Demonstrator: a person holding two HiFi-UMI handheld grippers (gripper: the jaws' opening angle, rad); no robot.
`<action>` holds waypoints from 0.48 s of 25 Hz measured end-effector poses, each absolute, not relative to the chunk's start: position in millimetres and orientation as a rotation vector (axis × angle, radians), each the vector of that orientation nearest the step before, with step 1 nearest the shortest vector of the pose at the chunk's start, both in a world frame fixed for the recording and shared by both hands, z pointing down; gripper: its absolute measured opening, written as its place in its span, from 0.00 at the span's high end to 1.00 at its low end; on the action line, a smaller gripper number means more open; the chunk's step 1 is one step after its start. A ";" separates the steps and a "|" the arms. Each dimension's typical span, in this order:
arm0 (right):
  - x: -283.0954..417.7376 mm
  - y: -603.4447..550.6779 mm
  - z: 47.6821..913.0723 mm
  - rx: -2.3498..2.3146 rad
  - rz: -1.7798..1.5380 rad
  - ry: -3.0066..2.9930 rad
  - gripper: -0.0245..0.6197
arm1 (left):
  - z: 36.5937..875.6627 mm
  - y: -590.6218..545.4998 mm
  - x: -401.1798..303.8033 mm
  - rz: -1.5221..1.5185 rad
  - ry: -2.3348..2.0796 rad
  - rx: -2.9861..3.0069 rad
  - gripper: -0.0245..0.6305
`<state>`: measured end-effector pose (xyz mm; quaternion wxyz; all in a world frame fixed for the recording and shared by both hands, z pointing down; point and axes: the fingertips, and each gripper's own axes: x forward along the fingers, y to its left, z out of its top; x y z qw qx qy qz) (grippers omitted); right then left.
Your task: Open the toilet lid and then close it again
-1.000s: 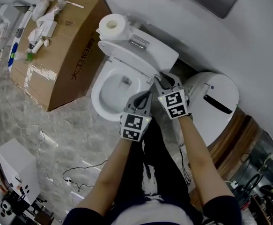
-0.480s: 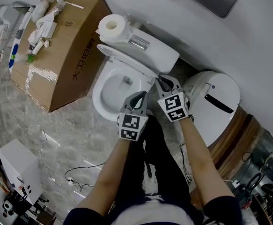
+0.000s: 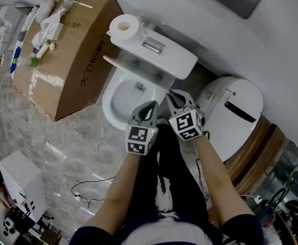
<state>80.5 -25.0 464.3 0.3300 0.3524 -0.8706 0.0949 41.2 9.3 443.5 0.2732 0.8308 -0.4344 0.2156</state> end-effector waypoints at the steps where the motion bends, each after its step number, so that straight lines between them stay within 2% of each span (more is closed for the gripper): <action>1: 79.2 -23.1 464.6 0.924 0.252 -2.279 0.91 | 443.1 12.3 40.9 0.568 -1.157 2.228 0.95; 12: 62.2 4.7 468.6 0.864 0.261 -2.288 0.91 | 446.0 20.6 21.0 0.506 -1.254 2.160 0.96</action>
